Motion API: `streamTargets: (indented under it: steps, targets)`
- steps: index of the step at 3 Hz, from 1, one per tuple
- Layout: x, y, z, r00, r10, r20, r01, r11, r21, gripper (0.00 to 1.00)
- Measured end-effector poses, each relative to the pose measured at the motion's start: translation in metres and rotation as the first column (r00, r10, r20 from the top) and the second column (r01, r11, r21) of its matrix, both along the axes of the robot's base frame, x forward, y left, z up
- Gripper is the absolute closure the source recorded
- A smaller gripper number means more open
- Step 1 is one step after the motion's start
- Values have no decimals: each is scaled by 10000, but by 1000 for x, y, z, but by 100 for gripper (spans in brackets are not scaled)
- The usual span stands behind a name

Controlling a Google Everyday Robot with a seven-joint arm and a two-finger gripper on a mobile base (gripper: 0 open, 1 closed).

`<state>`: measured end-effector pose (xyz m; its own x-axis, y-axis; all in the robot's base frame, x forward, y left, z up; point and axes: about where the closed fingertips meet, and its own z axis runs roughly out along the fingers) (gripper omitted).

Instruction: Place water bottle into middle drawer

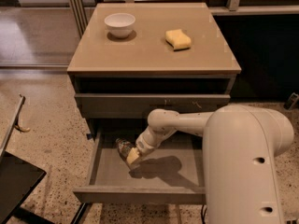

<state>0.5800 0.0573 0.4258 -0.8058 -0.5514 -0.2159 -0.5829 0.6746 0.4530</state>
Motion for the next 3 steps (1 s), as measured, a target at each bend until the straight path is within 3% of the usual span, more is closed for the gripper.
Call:
streamTargets:
  steps: [1, 3]
  targets:
    - [-3, 2, -3, 9987, 493, 116, -494, 9987, 105, 3]
    - [-4, 2, -3, 9986, 515, 121, -516, 9986, 110, 0]
